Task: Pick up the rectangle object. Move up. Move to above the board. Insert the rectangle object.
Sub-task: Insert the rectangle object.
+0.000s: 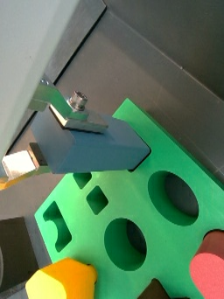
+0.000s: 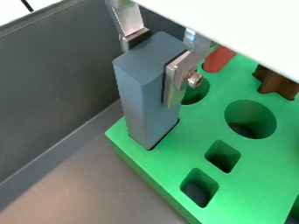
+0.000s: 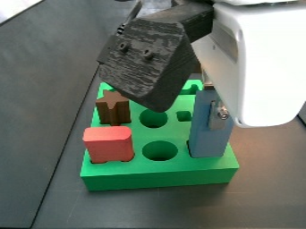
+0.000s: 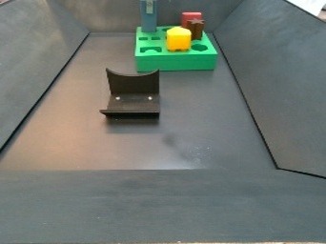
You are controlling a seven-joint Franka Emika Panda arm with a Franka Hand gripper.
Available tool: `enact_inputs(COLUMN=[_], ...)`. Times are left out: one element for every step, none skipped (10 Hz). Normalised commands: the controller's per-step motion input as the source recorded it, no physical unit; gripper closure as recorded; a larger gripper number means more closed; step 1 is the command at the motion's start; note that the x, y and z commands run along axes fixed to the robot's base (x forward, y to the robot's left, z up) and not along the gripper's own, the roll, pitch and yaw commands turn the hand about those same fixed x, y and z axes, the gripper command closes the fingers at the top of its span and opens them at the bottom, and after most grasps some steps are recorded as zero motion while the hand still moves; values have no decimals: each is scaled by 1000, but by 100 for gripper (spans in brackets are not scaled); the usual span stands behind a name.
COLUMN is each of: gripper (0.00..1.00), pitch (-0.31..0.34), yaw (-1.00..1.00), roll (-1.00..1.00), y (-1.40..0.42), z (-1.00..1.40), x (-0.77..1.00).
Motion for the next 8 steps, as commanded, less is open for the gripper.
enact_inputs(gripper=[100,100,100,100,100,100,100,100], pitch=[0,0,0,0,0,0,-21,0], yaw=[83,77,80,34,17,40,60,0], roll=[74,244,333,401,440,409,329,0], y=[0,-29,-171,-323,-320,-374,-363,0], z=[-223,-417,-431,-517,-483,-543,-649,0], x=[29,0,0,0,0,37,91,0])
